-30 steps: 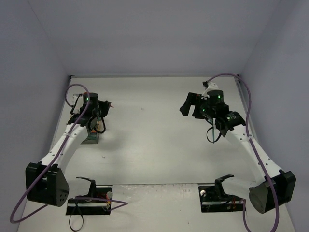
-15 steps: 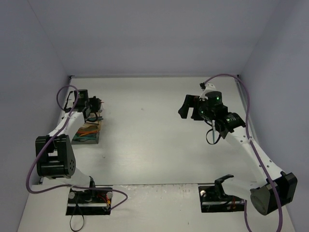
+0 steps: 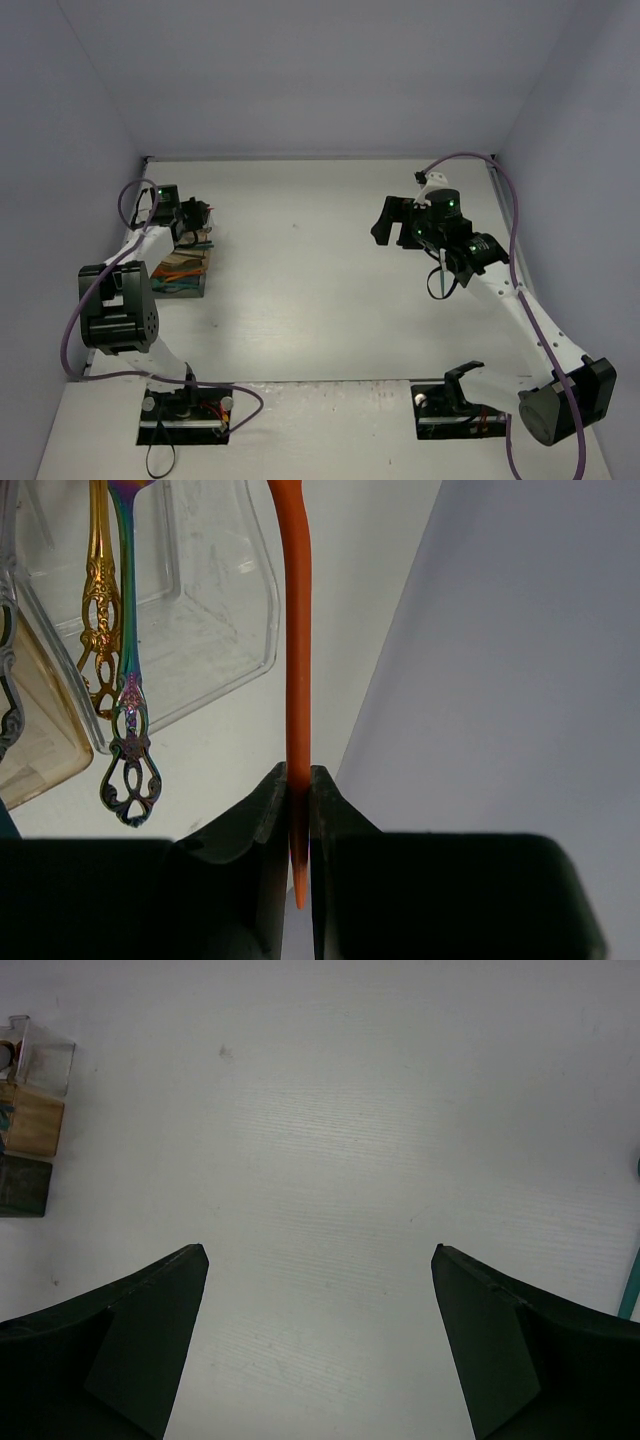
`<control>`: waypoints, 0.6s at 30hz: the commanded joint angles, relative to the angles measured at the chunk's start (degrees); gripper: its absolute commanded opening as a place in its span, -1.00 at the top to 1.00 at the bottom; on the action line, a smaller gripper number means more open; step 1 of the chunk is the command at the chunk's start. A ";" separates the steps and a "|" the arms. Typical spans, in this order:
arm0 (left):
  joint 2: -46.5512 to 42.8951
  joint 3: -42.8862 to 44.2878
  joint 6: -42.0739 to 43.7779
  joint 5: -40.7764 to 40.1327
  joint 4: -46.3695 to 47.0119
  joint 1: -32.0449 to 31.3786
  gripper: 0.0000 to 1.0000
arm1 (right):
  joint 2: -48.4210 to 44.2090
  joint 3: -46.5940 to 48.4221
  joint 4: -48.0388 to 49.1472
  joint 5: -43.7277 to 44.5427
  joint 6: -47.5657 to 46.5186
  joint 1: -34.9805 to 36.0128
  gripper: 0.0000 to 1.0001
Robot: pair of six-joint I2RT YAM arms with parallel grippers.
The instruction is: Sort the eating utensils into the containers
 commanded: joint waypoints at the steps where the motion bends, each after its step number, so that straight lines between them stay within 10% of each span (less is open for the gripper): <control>1: 0.13 0.22 -2.84 2.53 5.96 1.26 0.84 | -1.22 -0.02 1.81 1.28 -1.08 0.24 -0.86; 18: 0.95 1.36 -0.13 3.93 2.94 4.25 0.39 | -1.22 -0.46 1.55 4.05 -1.61 0.33 -0.89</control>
